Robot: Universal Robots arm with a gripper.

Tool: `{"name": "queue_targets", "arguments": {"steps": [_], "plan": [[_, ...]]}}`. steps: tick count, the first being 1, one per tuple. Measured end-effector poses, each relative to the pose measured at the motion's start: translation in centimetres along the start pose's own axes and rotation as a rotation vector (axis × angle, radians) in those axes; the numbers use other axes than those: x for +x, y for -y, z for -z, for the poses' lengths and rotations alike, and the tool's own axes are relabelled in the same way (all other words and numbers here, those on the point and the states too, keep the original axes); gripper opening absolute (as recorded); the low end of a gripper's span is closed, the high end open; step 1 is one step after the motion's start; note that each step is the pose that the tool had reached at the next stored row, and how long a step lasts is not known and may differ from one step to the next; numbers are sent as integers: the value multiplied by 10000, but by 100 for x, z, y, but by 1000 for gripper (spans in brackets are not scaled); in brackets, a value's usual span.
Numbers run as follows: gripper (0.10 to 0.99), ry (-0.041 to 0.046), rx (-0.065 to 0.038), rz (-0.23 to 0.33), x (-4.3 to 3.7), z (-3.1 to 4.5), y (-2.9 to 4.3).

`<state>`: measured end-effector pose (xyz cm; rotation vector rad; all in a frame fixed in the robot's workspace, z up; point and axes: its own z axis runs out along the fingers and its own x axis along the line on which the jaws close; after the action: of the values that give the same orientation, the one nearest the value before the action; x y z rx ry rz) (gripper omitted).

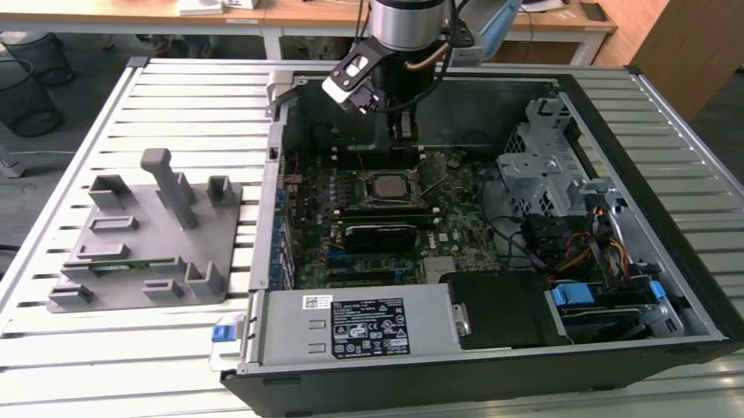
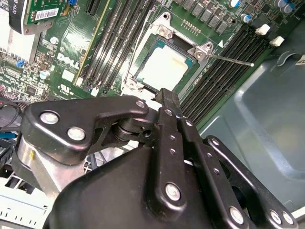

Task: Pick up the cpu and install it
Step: 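Close the cpu cover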

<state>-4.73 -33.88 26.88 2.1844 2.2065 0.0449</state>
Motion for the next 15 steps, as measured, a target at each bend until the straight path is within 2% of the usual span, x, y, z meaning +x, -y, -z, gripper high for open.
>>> {"name": "queue_targets", "arguments": {"steps": [15], "plan": [[106, 0, 0, 0, 0, 66, -3]]}}
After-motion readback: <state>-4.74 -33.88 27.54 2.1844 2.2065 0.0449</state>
